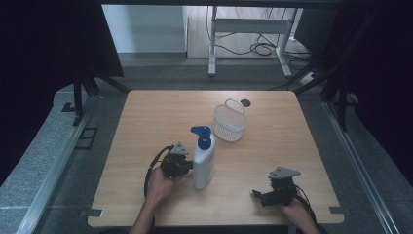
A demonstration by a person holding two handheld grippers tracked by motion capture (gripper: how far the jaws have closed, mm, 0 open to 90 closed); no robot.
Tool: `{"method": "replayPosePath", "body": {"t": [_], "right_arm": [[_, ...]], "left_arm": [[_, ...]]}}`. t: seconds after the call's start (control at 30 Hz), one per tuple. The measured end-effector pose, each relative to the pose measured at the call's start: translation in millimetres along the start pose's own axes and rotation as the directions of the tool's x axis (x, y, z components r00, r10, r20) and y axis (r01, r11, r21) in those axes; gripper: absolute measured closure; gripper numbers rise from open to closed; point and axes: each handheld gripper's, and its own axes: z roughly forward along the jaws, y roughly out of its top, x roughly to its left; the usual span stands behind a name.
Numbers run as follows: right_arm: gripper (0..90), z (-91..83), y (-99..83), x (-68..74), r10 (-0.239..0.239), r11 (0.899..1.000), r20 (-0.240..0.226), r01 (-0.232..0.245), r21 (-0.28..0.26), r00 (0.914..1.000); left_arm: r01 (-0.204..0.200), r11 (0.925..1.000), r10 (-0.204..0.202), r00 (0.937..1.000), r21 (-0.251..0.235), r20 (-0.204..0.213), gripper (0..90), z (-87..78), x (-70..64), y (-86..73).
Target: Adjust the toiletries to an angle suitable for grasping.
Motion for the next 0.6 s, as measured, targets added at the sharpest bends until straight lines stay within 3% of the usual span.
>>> {"method": "replayPosePath", "body": {"t": [0.6], "right_arm": [[0.0,0.0,0.0,0.0,0.0,1.0,0.0,0.0,0.0,1.0]], "left_arm": [[-0.034,0.9991,0.034,0.9991,0.023,0.026,89.2,-4.5,-36.1,-11.9]]}}
